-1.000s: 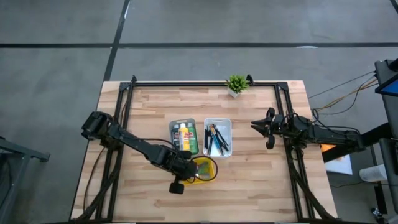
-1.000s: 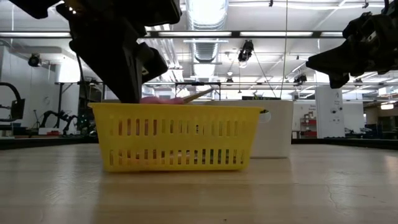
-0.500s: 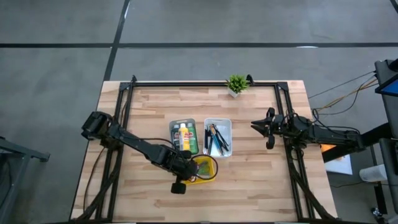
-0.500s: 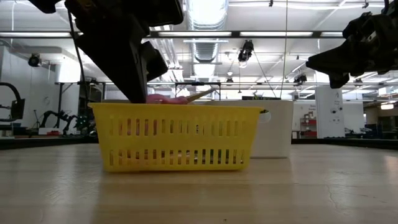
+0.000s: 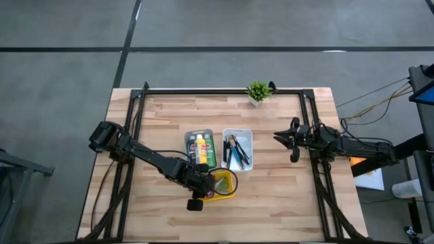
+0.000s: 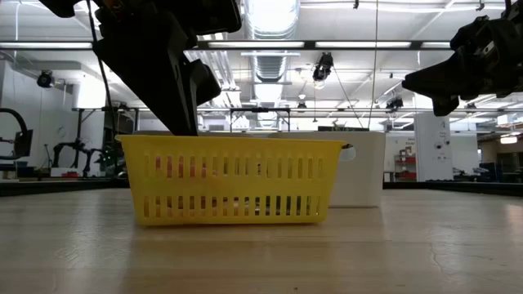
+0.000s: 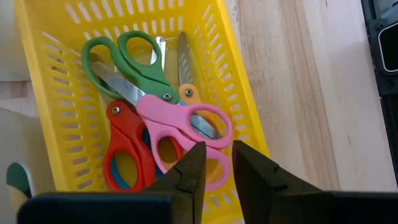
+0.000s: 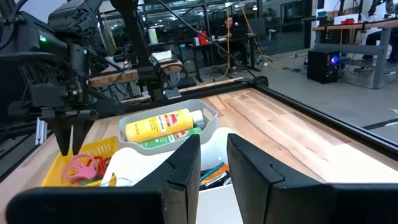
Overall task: Pick & Place Paint Supplies
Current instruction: Return to Home Position
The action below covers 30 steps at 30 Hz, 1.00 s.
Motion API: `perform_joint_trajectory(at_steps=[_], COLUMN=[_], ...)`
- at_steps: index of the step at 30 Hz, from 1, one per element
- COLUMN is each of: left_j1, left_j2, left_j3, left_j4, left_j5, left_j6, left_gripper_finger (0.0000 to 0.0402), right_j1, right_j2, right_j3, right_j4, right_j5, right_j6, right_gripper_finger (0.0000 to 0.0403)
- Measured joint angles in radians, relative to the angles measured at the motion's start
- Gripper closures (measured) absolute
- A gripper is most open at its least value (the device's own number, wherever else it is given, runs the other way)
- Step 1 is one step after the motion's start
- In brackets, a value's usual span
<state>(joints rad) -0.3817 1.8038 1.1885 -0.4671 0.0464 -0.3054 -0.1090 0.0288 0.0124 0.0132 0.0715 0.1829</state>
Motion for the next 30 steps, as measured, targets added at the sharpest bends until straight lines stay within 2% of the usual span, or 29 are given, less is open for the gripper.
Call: perform_joint_trajectory(at_steps=[11, 17, 24, 30], left_j1=[0.001, 0.016, 0.064, 0.124], left_j2=[0.0, -0.008, -0.011, -0.072], left_j3=[0.013, 0.077, 0.208, 0.268], left_j4=[-0.009, -0.063, -0.187, -0.129], left_j5=[0.001, 0.002, -0.008, -0.078], left_j6=[-0.017, -0.052, -0.063, -0.018], left_gripper_finger=[0.0318, 0.0318, 0.0318, 0.0318], right_j1=[0.0, 0.0, 0.0, 0.0], right_j2=[0.0, 0.0, 0.0, 0.0], right_j3=[0.0, 0.0, 0.0, 0.0], right_j4=[0.0, 0.0, 0.0, 0.0], right_j5=[0.0, 0.0, 0.0, 0.0], right_j6=[0.0, 0.0, 0.0, 0.0], right_gripper_finger=[0.0325, 0.0325, 0.0325, 0.0325])
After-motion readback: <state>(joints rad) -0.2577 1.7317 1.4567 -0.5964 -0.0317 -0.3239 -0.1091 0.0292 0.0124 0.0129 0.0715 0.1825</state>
